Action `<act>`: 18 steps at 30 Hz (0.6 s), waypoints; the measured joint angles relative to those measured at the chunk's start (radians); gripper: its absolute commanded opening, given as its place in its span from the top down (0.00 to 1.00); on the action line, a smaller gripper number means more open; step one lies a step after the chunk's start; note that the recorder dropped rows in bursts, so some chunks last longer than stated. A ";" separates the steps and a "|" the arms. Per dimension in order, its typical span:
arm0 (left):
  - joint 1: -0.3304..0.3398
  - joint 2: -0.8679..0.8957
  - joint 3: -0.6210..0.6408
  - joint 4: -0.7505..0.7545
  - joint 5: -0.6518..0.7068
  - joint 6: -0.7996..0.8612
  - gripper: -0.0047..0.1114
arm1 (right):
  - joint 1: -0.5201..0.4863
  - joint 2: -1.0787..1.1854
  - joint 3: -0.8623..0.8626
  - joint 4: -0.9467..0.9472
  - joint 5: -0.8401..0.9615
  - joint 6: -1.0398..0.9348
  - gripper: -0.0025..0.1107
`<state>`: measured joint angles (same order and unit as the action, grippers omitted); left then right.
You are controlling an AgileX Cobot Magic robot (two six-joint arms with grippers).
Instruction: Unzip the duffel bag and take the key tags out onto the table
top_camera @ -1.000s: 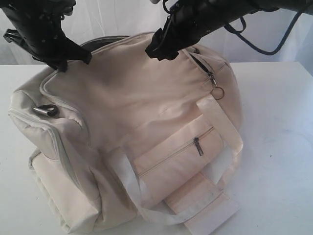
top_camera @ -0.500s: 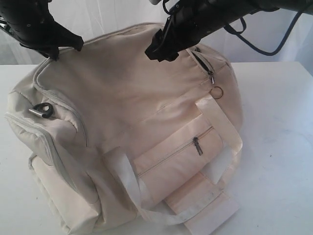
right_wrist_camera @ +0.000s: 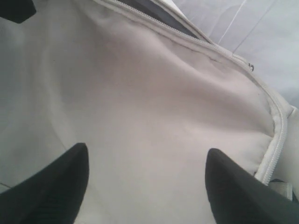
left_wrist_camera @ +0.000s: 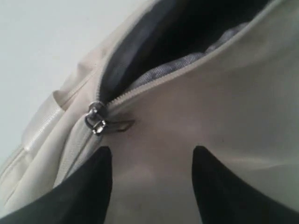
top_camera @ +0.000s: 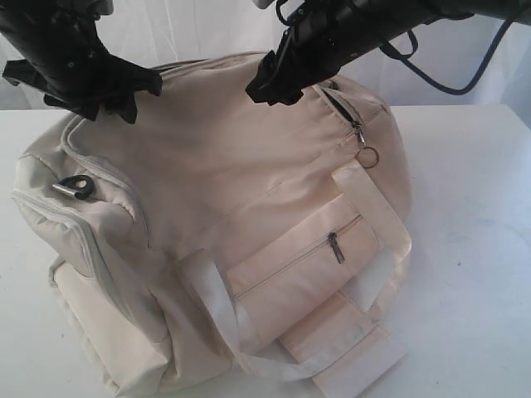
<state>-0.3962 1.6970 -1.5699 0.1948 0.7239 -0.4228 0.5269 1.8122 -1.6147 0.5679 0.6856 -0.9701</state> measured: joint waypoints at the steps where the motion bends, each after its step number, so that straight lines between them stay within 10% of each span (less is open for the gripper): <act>1: 0.000 0.000 0.013 0.003 -0.014 -0.008 0.49 | 0.000 0.000 0.000 0.000 0.003 0.000 0.40; 18: 0.000 0.045 0.047 0.236 -0.148 -0.271 0.54 | 0.000 0.000 0.000 0.000 0.017 0.002 0.40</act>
<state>-0.3962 1.7419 -1.5224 0.4313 0.5755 -0.6937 0.5269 1.8122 -1.6147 0.5679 0.7027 -0.9685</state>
